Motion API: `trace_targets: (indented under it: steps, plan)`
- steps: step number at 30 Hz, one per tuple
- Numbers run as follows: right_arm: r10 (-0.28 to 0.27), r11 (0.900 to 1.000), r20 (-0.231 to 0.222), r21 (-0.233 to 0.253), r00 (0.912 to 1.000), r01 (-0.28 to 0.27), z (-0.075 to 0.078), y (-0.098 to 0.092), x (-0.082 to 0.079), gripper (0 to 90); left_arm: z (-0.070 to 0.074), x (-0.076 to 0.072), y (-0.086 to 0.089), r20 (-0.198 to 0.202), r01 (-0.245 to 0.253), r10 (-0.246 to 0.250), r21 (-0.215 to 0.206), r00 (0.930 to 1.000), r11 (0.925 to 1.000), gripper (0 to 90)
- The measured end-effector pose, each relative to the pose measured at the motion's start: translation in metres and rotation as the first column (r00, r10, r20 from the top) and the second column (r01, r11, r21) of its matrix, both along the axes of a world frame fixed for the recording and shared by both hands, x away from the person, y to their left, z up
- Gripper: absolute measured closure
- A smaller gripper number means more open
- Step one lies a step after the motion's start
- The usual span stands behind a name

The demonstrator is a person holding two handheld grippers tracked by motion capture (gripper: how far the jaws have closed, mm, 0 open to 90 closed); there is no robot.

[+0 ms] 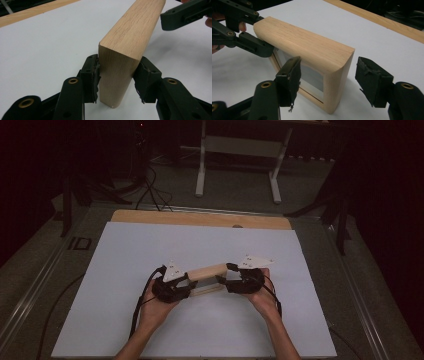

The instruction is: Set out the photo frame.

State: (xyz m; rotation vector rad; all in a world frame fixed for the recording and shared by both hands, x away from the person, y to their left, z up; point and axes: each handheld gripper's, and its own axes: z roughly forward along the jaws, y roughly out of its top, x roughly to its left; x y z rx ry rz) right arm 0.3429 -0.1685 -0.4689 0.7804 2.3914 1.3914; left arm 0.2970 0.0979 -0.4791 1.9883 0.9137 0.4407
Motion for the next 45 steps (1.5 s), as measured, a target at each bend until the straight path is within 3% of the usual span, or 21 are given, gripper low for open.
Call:
trace_targets:
  steps: [15,32,37,45]
  plan:
    - [0.047,0.999,-0.018,-0.023,0.9987,-0.047,-0.011,0.011,0.01,33.7,0.001,0.001,-0.001,0.003,-0.003,0.003,0.01,1.0,0.9999,57.4]
    - [0.051,0.999,-0.014,-0.002,0.9986,-0.051,-0.01,0.01,0.006,47.5,0.007,0.008,0.003,0.006,-0.018,0.018,0.047,0.9998,0.9987,53.3]
    - [0.04,0.999,-0.001,0.02,0.9992,-0.04,-0.008,0.011,0.006,49.3,0.012,0.014,0.01,0.007,-0.001,0.001,0.021,1.0,0.9998,53.2]
    - [0.003,1.0,0.002,0.016,1.0,-0.003,-0.006,0.013,0.009,49.5,0.013,0.027,0.011,0.001,0.022,-0.022,0.01,0.9998,0.9997,52.9]
